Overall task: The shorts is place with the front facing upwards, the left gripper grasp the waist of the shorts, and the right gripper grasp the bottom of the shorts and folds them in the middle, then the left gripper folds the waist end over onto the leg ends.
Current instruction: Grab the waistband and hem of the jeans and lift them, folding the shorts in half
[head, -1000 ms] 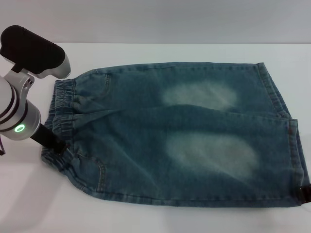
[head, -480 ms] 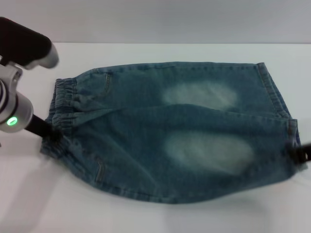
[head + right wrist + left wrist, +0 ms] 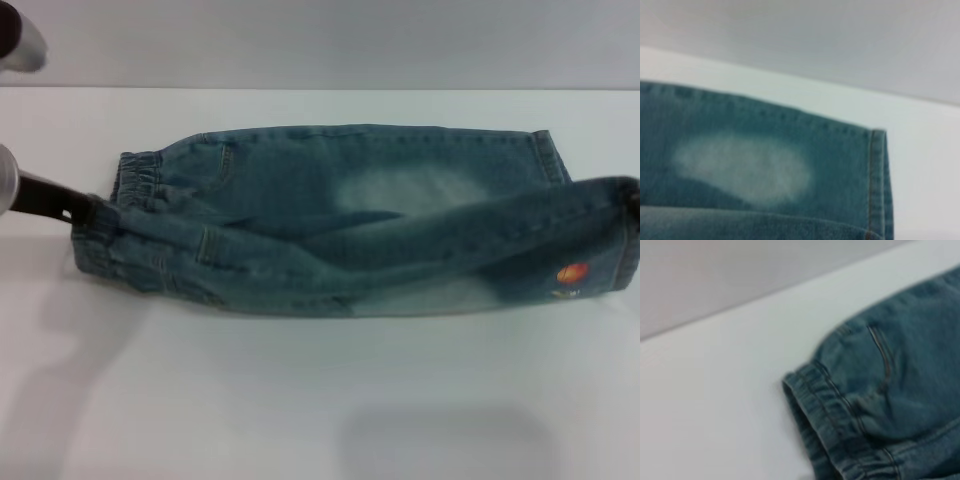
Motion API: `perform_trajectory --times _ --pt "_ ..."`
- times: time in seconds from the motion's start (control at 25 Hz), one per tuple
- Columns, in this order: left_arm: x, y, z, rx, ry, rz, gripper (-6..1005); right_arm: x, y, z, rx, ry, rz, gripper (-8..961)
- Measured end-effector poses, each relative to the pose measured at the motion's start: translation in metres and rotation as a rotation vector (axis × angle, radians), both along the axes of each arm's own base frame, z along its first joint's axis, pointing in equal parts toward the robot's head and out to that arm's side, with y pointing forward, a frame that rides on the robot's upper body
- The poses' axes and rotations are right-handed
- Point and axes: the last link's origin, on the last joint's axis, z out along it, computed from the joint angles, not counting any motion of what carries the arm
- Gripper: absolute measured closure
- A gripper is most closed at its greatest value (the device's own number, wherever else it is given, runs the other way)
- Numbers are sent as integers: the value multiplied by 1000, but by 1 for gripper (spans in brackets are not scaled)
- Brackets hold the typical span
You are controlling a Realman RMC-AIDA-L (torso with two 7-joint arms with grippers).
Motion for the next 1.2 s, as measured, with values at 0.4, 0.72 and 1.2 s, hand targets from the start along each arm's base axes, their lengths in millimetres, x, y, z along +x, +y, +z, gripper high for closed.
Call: perform_trajectory --times 0.4,0.72,1.2 --pt "7 3 22 124 -38 -66 974 -3 17 24 147 -10 67 954" --pt "12 10 29 200 -81 -129 974 -13 31 40 282 -21 180 953" --pt "14 20 19 229 -129 -182 973 3 41 37 332 -11 189 954"
